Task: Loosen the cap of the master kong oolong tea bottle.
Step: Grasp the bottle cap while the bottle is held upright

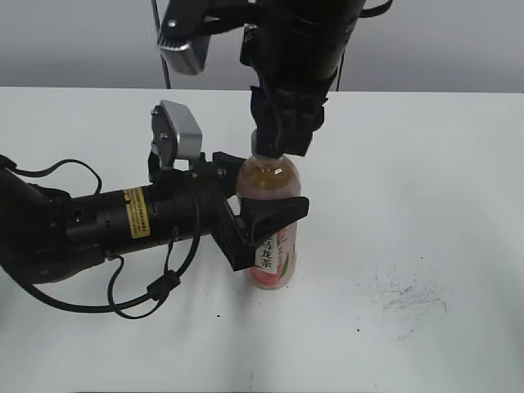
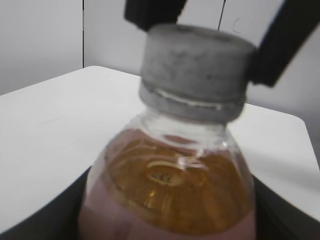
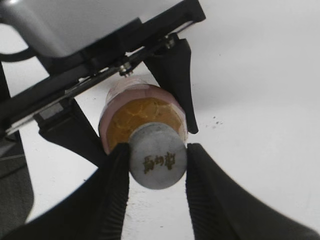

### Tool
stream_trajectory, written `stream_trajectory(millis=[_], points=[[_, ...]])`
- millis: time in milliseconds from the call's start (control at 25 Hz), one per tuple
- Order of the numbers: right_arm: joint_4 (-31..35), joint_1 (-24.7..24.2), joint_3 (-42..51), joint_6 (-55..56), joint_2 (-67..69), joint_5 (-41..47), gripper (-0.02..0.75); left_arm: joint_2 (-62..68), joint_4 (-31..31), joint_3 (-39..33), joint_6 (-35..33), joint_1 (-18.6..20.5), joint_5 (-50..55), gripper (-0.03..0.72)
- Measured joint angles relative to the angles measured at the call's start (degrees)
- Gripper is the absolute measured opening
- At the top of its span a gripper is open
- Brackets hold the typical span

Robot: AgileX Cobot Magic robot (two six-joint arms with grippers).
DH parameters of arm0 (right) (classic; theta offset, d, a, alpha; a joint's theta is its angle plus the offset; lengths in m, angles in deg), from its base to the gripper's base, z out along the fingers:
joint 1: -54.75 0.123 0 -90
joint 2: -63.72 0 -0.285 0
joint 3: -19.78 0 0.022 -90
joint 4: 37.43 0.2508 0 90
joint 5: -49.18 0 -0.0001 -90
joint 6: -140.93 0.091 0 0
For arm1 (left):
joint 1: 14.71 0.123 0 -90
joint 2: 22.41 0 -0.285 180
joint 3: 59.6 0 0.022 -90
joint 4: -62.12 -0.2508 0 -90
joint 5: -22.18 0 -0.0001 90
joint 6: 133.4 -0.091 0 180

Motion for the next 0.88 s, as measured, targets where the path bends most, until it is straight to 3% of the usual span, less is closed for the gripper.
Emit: stream_trajectory(millis=[400, 520, 600, 760, 880], points=[[0.11, 0.0, -0.06, -38.86, 0.0, -0.36, 0.251, 0.0, 0.03, 0.0, 0.01, 0.0, 0.0, 0.448], [0.46, 0.0, -0.23, -50.77, -0.08, -0.34, 0.104, 0.0, 0.76, 0.0, 0.3, 0.13, 0.22, 0.448], [0.51, 0.0, -0.35, -57.13, -0.14, -0.04, 0.045, 0.0, 0.94, 0.0, 0.42, 0.2, 0.28, 0.448], [0.59, 0.0, -0.45, -59.22, -0.14, 0.12, 0.029, 0.0, 0.94, 0.0, 0.44, 0.25, 0.27, 0.448], [0.71, 0.0, -0.45, -50.39, -0.14, 0.12, 0.094, 0.0, 0.75, 0.0, 0.44, 0.25, 0.27, 0.448]])
